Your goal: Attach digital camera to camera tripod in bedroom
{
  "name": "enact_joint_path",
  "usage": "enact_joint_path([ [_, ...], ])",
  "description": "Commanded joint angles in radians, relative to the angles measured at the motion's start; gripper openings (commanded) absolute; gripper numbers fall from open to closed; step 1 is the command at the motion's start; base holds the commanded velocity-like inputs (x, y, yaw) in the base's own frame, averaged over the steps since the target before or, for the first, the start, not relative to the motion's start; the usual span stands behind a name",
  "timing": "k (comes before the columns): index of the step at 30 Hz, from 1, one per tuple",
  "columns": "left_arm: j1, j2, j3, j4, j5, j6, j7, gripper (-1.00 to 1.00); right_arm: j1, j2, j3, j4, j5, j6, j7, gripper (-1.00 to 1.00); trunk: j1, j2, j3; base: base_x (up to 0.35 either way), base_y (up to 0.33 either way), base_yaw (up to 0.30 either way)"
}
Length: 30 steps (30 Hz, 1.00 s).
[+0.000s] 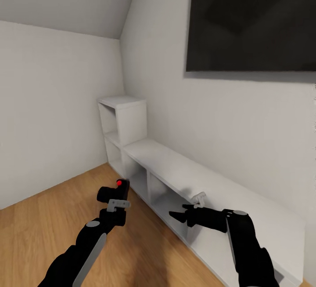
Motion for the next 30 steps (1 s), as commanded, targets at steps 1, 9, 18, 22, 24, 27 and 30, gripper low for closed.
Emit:
enact_joint_path([
  [1, -0.001, 0.001, -0.003, -0.001, 0.009, 0.004, 0.007, -1.0, -0.001, 0.001, -0.003, -0.004, 0.008, 0.01, 0.01, 1.0, -0.001, 0.0, 0.003, 0.0, 0.0, 0.0],
  [9, -0.001, 0.001, -0.003, -0.001, 0.009, 0.004, 0.007, -1.0, 0.0, 0.001, -0.005, -0.093, 0.01, 0.07, 0.015, 1.0, -0.004, 0.002, 0.034, 0.0, 0.0, 0.0],
  [18, -0.001, 0.001, -0.003, -0.001, 0.009, 0.004, 0.007, -1.0, 0.0, -0.01, -0.098, -0.208, 0.002, 0.218, 0.023, 1.0, -0.012, 0.01, 0.068, 0.0, 0.0, 0.0],
  [22, -0.001, 0.001, -0.003, -0.001, 0.009, 0.004, 0.007, -1.0, 0.0, -0.014, -0.158, -0.221, -0.004, 0.27, 0.066, 1.0, -0.027, 0.038, 0.08, 0.0, 0.0, 0.0],
  [24, -0.001, 0.001, -0.003, -0.003, 0.009, 0.003, 0.007, -1.0, 0.0, -0.089, -0.205, -0.227, -0.009, 0.331, 0.145, 1.0, -0.035, 0.052, 0.087, 0.0, 0.0, 0.0],
  [27, -0.001, 0.001, -0.003, -0.003, 0.01, 0.003, 0.007, -1.0, 0.0, -0.124, -0.216, -0.228, -0.017, 0.358, 0.159, 1.0, -0.046, 0.073, 0.096, 0.0, 0.0, 0.0],
  [30, -0.001, 0.0, -0.003, -0.004, 0.011, 0.003, 0.007, -1.0, 0.0, -0.154, -0.223, -0.229, -0.029, 0.391, 0.168, 1.0, -0.058, 0.094, 0.106, 0.0, 0.0, 0.0],
])
